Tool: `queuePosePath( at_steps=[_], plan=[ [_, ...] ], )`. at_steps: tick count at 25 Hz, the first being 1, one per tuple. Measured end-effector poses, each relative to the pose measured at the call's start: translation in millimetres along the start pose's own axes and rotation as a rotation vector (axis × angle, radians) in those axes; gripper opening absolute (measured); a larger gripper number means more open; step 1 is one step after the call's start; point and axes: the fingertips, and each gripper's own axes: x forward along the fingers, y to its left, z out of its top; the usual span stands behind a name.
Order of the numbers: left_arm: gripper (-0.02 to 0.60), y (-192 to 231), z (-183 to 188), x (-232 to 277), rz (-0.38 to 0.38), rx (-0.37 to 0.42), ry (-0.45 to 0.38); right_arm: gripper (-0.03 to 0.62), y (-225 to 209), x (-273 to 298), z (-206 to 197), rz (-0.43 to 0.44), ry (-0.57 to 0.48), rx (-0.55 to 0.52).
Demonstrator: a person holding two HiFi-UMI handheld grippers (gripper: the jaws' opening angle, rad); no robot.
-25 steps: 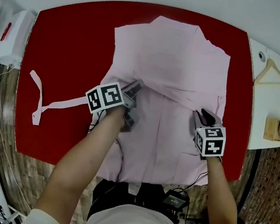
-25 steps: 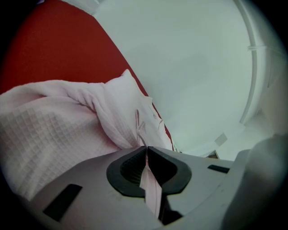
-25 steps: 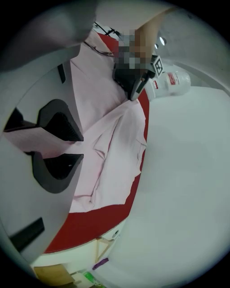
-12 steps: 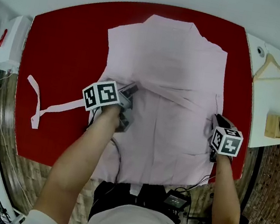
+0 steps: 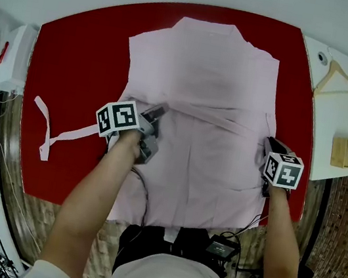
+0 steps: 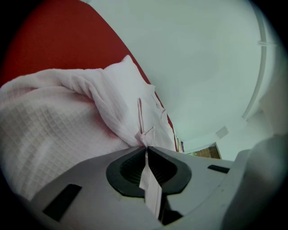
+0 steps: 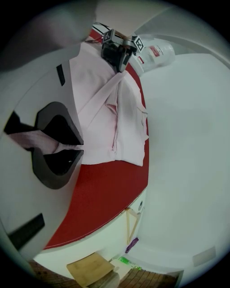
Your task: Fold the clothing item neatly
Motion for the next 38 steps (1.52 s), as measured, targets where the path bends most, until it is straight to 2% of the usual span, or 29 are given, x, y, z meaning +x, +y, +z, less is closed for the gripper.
queuePosePath(
  at_steps=[6,9,12,20,24,30,35,38],
  plan=[
    [0.017,8,2,-11,0.036,0.020,-0.027,0.044,-1,1,-1,0.003,-0.004,0.004],
    [0.017,13,11,-24,0.065,0.026,-0.079,0.044,0,2,1,-0.007,-0.005,-0.006],
    [0.017,9,20,-38,0.067,0.048,-0.141,0.046,3,-1,13,-0.011,-0.052,-0.029],
    [0.017,-17,12,-84,0.030,0.105,-0.278,0.048,22,-30,43,0.086,-0.164,-0.125],
    [0.017,-22,13,-122,0.045,0.128,-0.373,0.048,50,-32,66,0.171,-0.217,-0.182],
    [0.017,-15,0,-177,0.040,0.109,-0.435,0.048,99,-54,60,0.226,-0.218,-0.250],
    [0.017,8,-6,-221,0.025,0.087,-0.464,0.048,149,-62,52,0.250,-0.213,-0.309],
    [0.016,19,-10,-240,0.017,0.090,-0.453,0.048,169,-63,48,0.244,-0.205,-0.304]
  ],
)
